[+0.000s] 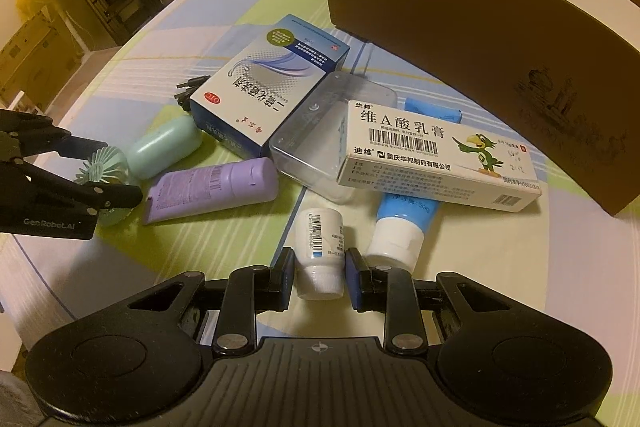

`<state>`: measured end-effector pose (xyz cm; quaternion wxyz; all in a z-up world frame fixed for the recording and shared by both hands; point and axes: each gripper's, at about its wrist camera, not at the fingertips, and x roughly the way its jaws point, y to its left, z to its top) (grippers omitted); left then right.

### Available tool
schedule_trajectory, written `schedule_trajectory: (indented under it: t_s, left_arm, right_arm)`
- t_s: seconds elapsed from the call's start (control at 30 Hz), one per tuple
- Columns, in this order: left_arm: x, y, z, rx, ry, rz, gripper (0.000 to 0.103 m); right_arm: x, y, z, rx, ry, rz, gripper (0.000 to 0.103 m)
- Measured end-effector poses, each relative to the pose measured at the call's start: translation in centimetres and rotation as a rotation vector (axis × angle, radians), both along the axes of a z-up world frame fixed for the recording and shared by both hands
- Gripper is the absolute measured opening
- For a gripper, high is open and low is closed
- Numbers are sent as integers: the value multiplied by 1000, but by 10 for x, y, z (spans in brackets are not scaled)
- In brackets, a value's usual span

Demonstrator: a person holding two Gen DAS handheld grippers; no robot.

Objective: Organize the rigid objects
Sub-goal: 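Close the left gripper on the fan head while the right gripper grasps the pill bottle, then lift the fan and pill bottle and carry both into the brown box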

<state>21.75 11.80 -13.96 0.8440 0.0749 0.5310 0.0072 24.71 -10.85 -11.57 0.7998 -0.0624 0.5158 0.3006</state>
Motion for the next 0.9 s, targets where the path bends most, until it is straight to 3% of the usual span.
schedule_trajectory:
  t_s: [0.23, 0.43, 0.5, 0.57, 0.9]
  left_arm:
    - [-21, 8, 2, 3, 52, 60, 62]
    - [-11, 3, 7, 15, 20, -5, 61]
    - [-5, 2, 4, 9, 17, -20, 58]
    - [0, 0, -1, 3, 33, -36, 46]
    - [-3, -3, -3, 6, 25, -31, 39]
  right_arm:
    - [0, -3, 0, 3, 4, -17, 28]
    - [0, -1, 0, -3, -5, -19, 28]
    - [-1, 0, 0, -4, -9, -19, 28]
    - [-1, 0, 0, -5, -12, -17, 28]
    - [-4, 4, -1, -25, -39, -4, 28]
